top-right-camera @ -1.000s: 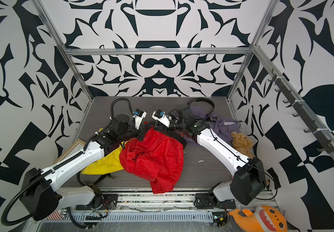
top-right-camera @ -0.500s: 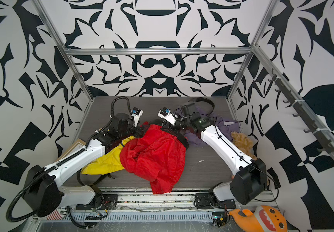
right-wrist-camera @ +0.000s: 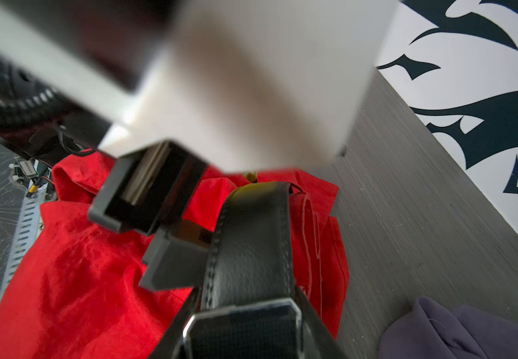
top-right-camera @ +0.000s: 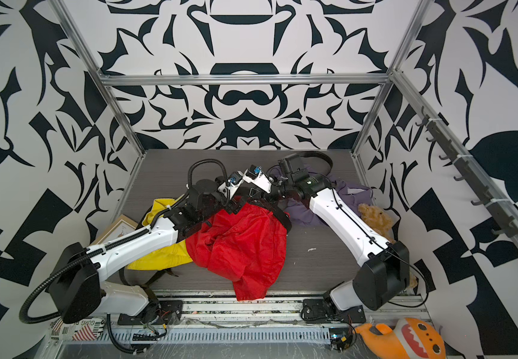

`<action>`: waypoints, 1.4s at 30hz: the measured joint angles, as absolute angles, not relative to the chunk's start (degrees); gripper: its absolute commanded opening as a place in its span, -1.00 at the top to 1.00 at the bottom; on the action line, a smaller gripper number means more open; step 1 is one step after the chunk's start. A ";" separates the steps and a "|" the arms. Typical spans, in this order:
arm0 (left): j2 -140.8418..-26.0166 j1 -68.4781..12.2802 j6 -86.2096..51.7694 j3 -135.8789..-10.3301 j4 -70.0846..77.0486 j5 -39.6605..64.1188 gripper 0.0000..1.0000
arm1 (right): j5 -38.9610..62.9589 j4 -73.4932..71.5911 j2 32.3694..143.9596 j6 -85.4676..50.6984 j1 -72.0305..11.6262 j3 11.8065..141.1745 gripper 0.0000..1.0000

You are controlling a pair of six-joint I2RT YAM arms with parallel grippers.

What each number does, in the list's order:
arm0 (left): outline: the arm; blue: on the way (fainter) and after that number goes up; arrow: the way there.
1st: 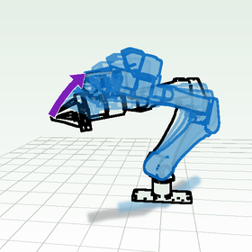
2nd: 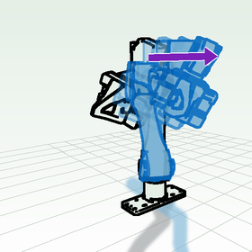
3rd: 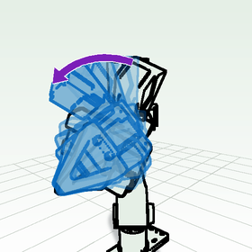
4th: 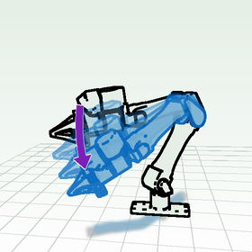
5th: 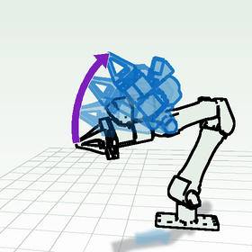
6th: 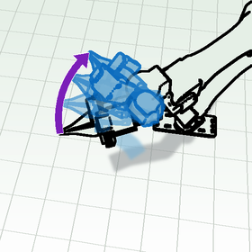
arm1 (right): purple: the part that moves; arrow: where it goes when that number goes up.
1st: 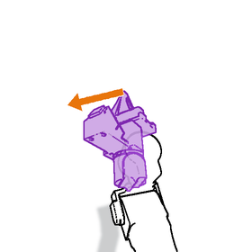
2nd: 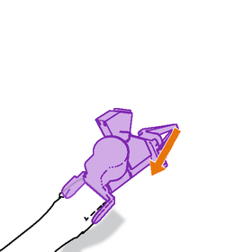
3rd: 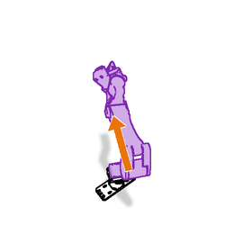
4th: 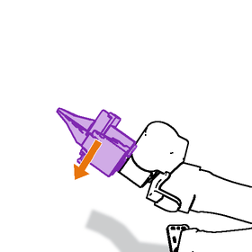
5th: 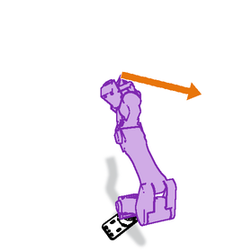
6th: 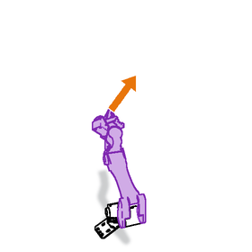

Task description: Remove the belt from the trousers

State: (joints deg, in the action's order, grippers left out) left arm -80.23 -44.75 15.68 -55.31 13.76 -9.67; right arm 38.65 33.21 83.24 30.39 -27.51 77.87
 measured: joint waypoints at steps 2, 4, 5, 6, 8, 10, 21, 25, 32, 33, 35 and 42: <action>-80.93 -44.77 17.08 -55.44 14.87 -9.45 1.00 | 38.52 32.64 83.37 30.30 -27.20 78.24 1.00; -82.04 -45.21 17.89 -56.16 14.59 -9.74 1.00 | 37.80 32.29 83.74 30.17 -27.16 78.46 1.00; -82.72 -45.30 18.09 -56.55 13.98 -10.15 1.00 | 37.26 32.12 83.88 30.17 -26.98 78.48 0.99; -83.26 -45.34 18.00 -56.93 13.19 -10.76 1.00 | 36.51 31.73 84.18 30.17 -26.98 78.50 0.78; -83.83 -45.34 17.41 -57.19 11.44 -11.55 1.00 | 35.73 31.11 84.75 30.11 -26.98 78.19 0.45; -83.72 -45.36 16.32 -57.19 9.37 -12.10 1.00 | 35.18 29.15 84.79 29.65 -27.11 76.69 0.11; -76.99 -45.04 8.69 -57.10 -3.16 -14.06 1.00 | 30.17 21.63 78.30 28.58 -31.75 66.72 -0.63; -76.07 -44.97 7.29 -57.30 -5.37 -14.02 1.00 | 26.57 19.70 76.93 29.19 -34.94 64.20 -0.77; -76.07 -44.95 5.89 -57.74 -6.74 -12.91 1.00 | 18.63 12.38 74.85 29.98 -38.11 60.27 -0.77; -76.07 -44.95 5.76 -57.78 -6.72 -12.71 1.00 | 18.15 11.29 74.85 30.17 -38.30 60.27 -0.74; -76.07 -44.95 5.56 -57.87 -6.74 -12.49 1.00 | 17.98 10.07 74.89 30.52 -38.35 60.38 -0.64; -76.07 -44.88 5.10 -57.87 -6.85 -12.16 1.00 | 19.07 9.89 77.10 31.90 -38.35 63.64 -0.35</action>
State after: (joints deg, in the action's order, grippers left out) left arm -76.07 -44.88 5.10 -57.87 -6.85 -12.16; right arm 19.07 9.89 77.10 31.90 -38.35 63.64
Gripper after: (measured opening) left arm 0.072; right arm 0.705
